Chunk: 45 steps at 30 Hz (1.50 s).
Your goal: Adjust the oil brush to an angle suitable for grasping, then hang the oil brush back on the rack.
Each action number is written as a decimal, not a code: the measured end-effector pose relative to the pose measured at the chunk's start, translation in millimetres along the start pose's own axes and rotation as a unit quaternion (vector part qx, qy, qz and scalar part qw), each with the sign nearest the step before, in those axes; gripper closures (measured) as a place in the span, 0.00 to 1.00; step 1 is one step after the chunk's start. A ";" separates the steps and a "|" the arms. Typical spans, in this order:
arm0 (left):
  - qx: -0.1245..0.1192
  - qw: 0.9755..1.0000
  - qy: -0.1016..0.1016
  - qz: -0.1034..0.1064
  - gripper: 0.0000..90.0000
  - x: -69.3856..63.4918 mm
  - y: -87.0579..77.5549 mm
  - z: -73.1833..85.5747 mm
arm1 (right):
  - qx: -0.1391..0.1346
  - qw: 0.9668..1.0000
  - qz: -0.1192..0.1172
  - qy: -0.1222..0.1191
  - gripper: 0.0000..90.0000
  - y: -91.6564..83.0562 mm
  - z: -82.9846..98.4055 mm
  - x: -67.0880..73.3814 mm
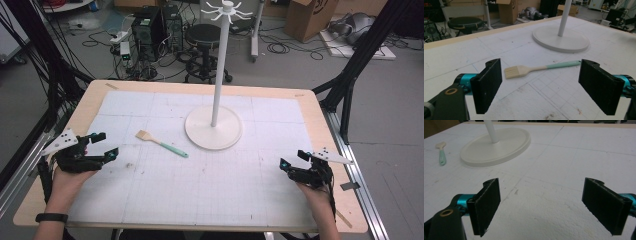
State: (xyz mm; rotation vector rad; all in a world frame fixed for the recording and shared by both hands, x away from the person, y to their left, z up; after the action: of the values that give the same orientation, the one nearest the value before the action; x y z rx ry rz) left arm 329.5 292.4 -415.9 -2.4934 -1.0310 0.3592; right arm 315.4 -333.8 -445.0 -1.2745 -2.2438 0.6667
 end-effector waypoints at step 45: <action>0.006 1.000 -0.001 0.025 0.18 -0.7 19.3 -23.9 | -0.003 1.000 -0.003 0.006 0.16 -3.1 -0.2 -0.5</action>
State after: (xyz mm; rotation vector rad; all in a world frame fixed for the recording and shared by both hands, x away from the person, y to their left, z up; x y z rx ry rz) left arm 350.0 272.9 -403.9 -2.5124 -0.9662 0.3821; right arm 313.7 -335.6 -443.0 -1.2717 -2.2406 0.6493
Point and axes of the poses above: each handheld gripper's, and its own axes: y roughly forward along the jaws, z roughly out of its underside, x roughly to its left, the point moved 4 cm from there along y, roughly forward along the jaws, and after that the axes turned 13 degrees about x, right-handed, at the moved point
